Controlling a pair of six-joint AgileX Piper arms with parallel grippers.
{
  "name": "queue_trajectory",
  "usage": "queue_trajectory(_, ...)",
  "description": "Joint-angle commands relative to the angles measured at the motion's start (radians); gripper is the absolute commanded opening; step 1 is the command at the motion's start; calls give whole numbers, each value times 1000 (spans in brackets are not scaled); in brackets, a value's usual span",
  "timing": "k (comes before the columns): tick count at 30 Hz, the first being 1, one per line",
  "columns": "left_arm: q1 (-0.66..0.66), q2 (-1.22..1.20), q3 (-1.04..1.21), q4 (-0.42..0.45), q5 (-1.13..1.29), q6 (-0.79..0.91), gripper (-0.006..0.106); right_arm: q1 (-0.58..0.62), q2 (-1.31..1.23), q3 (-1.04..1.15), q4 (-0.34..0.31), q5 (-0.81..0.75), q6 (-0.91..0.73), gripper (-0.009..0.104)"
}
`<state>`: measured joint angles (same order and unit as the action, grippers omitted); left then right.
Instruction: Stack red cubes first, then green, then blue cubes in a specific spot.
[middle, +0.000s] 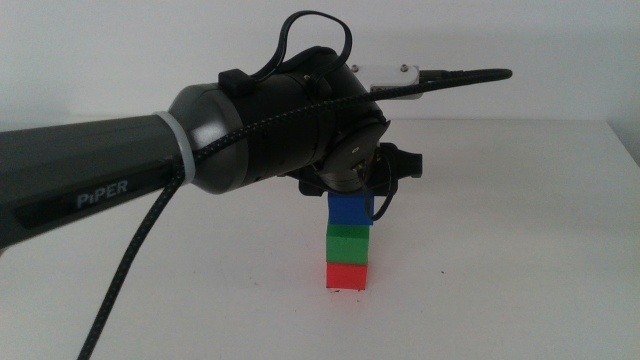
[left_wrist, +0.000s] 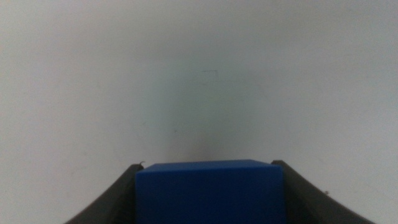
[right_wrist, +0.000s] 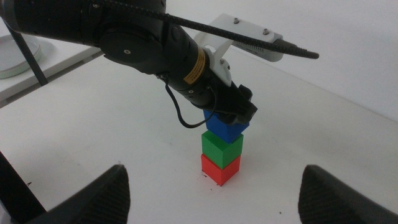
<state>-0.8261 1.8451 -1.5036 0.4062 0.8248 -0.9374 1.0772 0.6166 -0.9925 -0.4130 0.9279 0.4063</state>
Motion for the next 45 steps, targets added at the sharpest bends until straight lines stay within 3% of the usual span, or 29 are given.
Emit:
queue_trajectory(1, -3, -5, -2, 13, 17, -13, -2, 5, -3, 3, -3, -8, -3, 85)
queue_trajectory(16, -3, 33, -2, 5, 7, -33, -2, 5, -3, 3, -3, -8, -3, 85)
queue_trajectory(20, -3, 33, -2, -13, 22, -33, 8, 5, -3, 3, -3, -8, -3, 85)
queue_trajectory(22, -3, 33, -2, -7, 24, -33, 34, 5, -3, 3, -3, -8, -3, 85)
queue_trajectory(23, -3, 33, -2, -7, 29, -31, 65, 5, -3, 3, -3, -8, -3, 85)
queue_trajectory(28, -3, 33, -2, 12, 41, -29, 94, 5, -3, 3, -3, -8, -3, 85)
queue_trajectory(34, -3, -36, -32, 22, 104, 81, 94, 5, -3, 3, -3, -8, -3, 85)
queue_trajectory(45, -3, -389, -94, -46, 232, 314, 94, 5, -3, 3, -3, -8, -3, 85)
